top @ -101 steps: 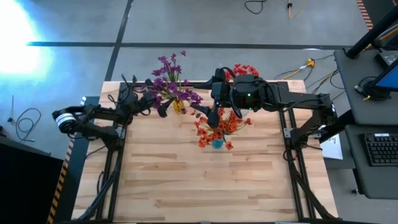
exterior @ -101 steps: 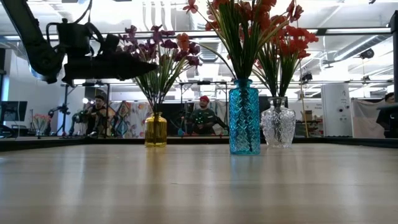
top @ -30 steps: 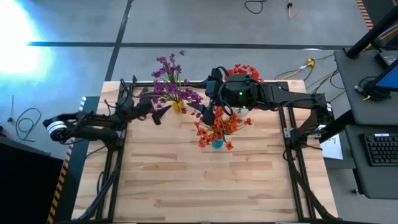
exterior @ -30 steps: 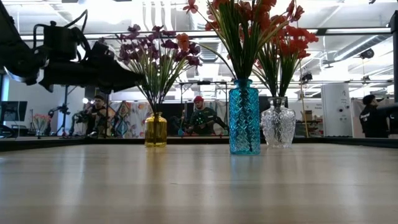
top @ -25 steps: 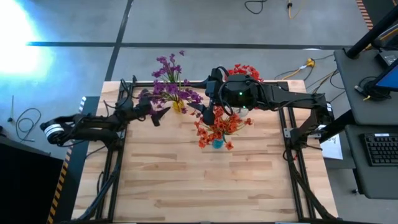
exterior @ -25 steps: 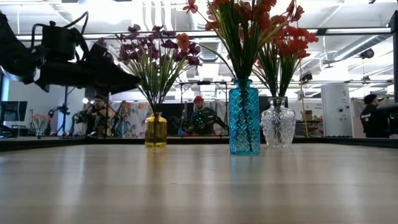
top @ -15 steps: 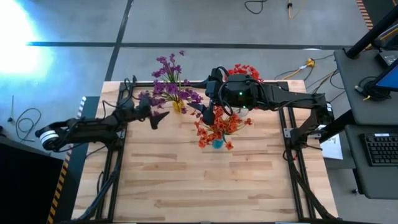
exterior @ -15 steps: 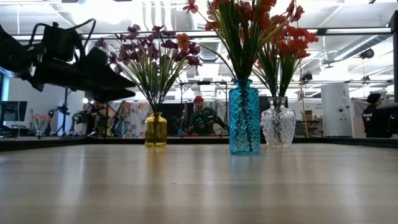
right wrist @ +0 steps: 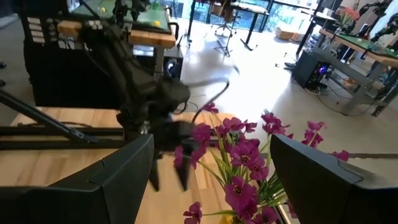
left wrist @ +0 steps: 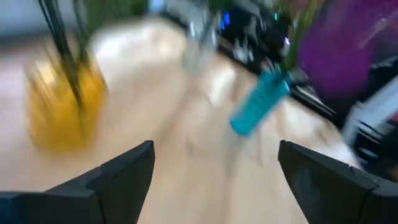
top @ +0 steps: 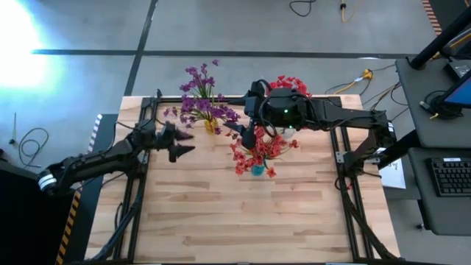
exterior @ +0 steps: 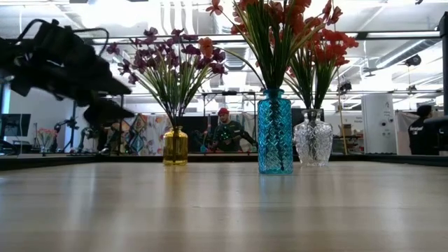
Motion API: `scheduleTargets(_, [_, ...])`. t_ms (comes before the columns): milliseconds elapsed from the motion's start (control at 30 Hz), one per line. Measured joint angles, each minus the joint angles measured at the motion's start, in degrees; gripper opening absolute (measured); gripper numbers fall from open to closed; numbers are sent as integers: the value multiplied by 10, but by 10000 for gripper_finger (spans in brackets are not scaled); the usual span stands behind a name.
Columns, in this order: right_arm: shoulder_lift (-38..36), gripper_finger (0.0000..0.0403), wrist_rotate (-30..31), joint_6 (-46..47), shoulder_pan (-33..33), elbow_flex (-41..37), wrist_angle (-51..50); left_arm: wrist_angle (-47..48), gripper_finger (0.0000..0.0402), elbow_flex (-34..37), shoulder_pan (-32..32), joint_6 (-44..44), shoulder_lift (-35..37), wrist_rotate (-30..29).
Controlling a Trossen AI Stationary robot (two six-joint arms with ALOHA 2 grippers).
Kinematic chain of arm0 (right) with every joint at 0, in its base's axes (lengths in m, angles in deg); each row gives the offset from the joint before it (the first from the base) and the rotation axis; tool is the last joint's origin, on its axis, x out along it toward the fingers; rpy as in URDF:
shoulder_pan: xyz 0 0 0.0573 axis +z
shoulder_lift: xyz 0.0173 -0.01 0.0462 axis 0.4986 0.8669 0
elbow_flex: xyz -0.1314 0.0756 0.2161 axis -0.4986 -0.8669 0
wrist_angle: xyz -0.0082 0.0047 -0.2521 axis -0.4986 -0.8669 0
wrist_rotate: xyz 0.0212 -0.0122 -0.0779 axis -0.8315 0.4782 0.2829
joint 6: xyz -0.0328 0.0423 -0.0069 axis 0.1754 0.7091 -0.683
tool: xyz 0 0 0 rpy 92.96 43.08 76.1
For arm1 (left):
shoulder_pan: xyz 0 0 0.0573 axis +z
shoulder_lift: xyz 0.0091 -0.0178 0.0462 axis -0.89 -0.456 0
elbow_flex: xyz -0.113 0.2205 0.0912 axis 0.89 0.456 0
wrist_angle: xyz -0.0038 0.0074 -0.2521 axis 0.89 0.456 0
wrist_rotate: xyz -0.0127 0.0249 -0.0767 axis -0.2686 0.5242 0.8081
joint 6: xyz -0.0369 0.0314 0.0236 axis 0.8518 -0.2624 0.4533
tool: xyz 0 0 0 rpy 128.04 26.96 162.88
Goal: Sort flowers into vase by color
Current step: Return to Home Position
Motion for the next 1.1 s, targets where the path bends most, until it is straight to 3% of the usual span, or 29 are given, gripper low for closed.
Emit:
scheduleTargets(167, [-21,315,-1,13,0,0,-14,127,331,0,-44,63,68,29])
scheduleTargets(333, [-42,315,-4,-7,20,0,-61,146,330,0,-122,49,135,56])
scheduleTargets(567, [-134,315,-11,-27,65,-22,-94,145,303,0,-249,46,241,-38])
scheduleTargets(733, [-212,315,-15,-29,111,-127,-80,159,280,0,-342,24,305,-105])
scheduleTargets(867, [-283,315,-14,-29,136,-252,-2,163,270,0,-405,-25,336,-141])
scheduleTargets(1100, [-393,315,-18,-20,156,-467,144,167,262,0,-458,-136,359,-151])
